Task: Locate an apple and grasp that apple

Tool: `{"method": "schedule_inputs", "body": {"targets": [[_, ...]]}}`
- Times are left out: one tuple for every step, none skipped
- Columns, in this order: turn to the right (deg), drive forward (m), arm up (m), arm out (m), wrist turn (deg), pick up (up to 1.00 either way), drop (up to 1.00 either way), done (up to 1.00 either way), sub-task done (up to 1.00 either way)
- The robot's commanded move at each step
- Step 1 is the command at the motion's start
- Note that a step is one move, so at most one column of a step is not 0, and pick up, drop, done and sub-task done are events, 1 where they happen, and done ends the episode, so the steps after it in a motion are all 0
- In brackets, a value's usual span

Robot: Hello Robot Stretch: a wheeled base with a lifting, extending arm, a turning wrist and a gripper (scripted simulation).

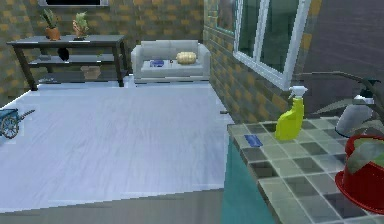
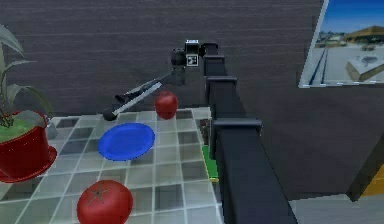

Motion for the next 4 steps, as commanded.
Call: {"method": "schedule_inputs", "body": {"targets": [[0.0,0.0,0.0,0.0,45.0,0.0,0.0,0.0,0.0],[0.0,0.0,0.0,0.0,21.0,0.0,0.0,0.0,0.0],[0.0,0.0,-0.08,0.0,0.0,0.0,0.0,0.0,0.0],[0.0,0.0,0.0,0.0,0.0,1.0,0.0,0.0,0.0]]}}
